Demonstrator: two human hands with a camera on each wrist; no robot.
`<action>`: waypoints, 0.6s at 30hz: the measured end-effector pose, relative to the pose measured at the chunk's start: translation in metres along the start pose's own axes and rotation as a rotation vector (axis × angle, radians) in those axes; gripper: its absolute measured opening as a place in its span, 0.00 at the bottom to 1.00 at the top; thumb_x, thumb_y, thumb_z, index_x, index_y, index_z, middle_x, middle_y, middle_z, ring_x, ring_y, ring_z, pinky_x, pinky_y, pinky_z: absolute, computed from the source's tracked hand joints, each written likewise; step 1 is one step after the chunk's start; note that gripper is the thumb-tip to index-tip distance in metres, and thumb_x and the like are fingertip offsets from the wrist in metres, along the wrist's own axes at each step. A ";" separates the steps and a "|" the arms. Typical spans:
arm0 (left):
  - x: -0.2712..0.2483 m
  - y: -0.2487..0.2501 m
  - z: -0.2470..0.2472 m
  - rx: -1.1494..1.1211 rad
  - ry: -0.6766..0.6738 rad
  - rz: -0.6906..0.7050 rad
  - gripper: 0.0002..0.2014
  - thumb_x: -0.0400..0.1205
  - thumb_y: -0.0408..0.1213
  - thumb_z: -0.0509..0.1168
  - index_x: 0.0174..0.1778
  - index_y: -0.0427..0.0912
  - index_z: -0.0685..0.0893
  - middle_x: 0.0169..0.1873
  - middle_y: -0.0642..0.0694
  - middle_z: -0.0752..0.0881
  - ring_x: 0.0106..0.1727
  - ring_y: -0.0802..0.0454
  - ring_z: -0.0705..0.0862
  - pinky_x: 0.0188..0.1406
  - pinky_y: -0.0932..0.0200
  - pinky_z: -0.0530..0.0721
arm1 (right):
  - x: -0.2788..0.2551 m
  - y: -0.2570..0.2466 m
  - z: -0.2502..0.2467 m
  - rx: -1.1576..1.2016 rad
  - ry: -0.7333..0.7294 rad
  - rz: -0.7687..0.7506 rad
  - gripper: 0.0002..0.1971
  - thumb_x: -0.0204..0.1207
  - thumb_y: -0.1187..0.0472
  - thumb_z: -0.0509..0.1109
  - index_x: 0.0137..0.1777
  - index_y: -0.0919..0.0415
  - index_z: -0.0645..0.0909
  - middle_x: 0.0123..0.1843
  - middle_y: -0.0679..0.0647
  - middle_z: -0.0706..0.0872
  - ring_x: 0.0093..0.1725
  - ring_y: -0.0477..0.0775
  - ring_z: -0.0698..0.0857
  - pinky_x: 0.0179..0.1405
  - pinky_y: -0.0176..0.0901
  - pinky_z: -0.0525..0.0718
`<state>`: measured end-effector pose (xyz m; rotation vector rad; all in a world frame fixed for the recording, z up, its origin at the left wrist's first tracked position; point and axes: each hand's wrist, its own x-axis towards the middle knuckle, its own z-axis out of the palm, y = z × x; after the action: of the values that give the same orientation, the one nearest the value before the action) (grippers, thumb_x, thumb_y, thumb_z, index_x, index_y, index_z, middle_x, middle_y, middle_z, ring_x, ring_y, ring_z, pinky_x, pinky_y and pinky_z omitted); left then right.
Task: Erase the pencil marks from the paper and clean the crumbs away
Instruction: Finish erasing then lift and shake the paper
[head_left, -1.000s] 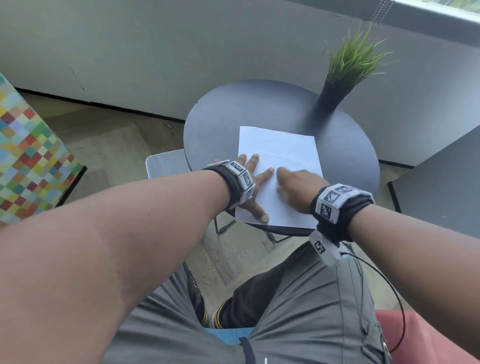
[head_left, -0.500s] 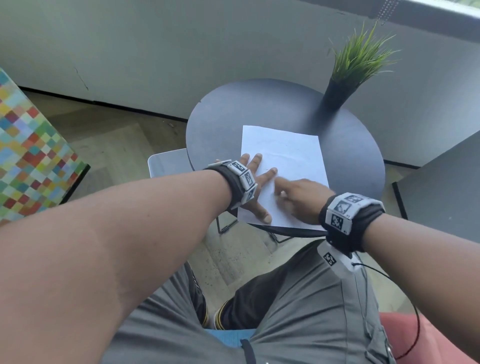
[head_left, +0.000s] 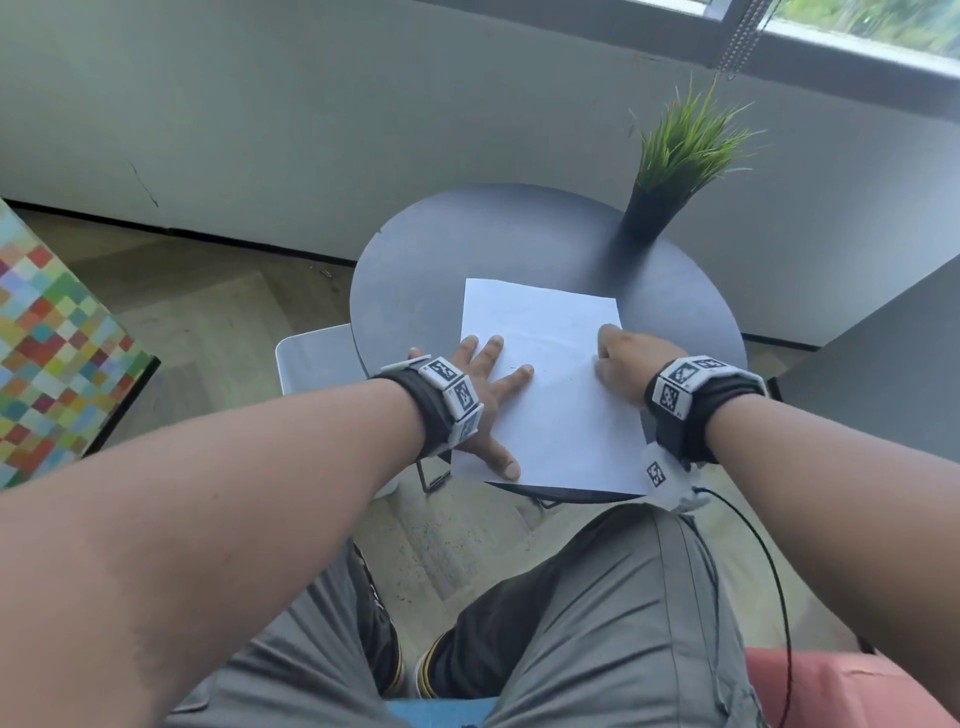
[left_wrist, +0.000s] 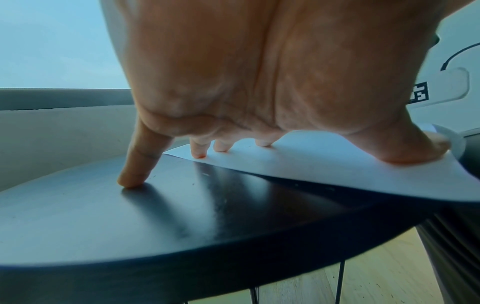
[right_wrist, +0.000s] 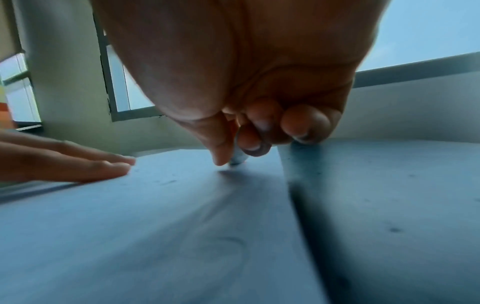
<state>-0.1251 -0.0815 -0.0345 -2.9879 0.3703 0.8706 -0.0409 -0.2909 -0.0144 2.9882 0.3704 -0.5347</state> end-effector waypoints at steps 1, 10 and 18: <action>0.000 0.000 0.000 0.001 -0.001 -0.002 0.65 0.60 0.83 0.65 0.84 0.67 0.32 0.85 0.49 0.28 0.86 0.40 0.32 0.70 0.10 0.54 | 0.000 -0.003 0.000 -0.021 0.004 -0.026 0.07 0.80 0.54 0.54 0.51 0.57 0.67 0.51 0.62 0.82 0.46 0.65 0.80 0.44 0.51 0.79; 0.002 0.000 0.002 0.006 0.016 -0.001 0.65 0.60 0.82 0.65 0.84 0.66 0.32 0.85 0.48 0.28 0.86 0.40 0.33 0.69 0.10 0.54 | 0.013 -0.010 -0.001 0.010 0.005 -0.081 0.07 0.81 0.51 0.54 0.50 0.53 0.68 0.49 0.60 0.82 0.44 0.63 0.81 0.40 0.49 0.78; 0.003 -0.002 0.004 -0.007 0.022 0.001 0.66 0.60 0.82 0.66 0.84 0.66 0.32 0.85 0.48 0.28 0.86 0.40 0.32 0.68 0.08 0.52 | 0.018 -0.029 0.000 0.027 -0.017 -0.208 0.06 0.79 0.51 0.55 0.51 0.51 0.69 0.50 0.59 0.82 0.47 0.64 0.81 0.47 0.53 0.82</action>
<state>-0.1240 -0.0803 -0.0398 -3.0058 0.3692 0.8421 -0.0316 -0.2587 -0.0224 2.9863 0.6825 -0.5864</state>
